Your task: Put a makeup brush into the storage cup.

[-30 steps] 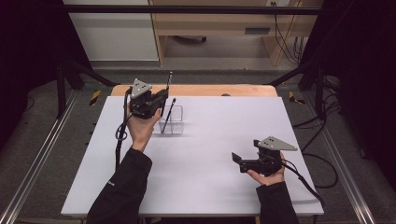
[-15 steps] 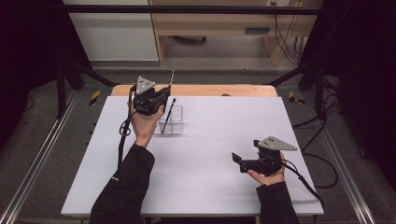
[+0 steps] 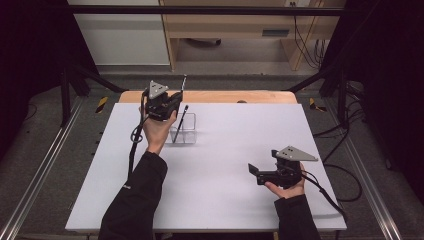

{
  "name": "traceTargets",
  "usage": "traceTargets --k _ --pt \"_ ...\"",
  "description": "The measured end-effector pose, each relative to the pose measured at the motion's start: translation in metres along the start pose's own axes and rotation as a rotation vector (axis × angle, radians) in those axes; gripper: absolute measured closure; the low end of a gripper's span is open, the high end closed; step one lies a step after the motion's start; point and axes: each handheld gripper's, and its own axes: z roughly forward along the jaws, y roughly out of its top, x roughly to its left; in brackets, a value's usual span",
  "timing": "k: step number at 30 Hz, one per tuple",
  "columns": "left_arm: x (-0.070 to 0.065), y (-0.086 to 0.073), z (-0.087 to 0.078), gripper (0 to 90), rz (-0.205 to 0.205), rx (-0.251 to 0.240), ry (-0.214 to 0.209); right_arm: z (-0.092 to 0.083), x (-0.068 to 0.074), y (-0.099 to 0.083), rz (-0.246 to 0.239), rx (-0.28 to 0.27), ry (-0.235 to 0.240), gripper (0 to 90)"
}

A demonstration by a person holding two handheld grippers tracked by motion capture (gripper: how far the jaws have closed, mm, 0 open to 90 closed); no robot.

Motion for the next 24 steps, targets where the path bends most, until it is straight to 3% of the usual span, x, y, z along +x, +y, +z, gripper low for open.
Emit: traceTargets --k 24 --pt "0.008 -0.017 0.019 83.4 0.005 0.037 0.026 0.001 0.000 0.000 0.003 0.001 0.004 2.3"
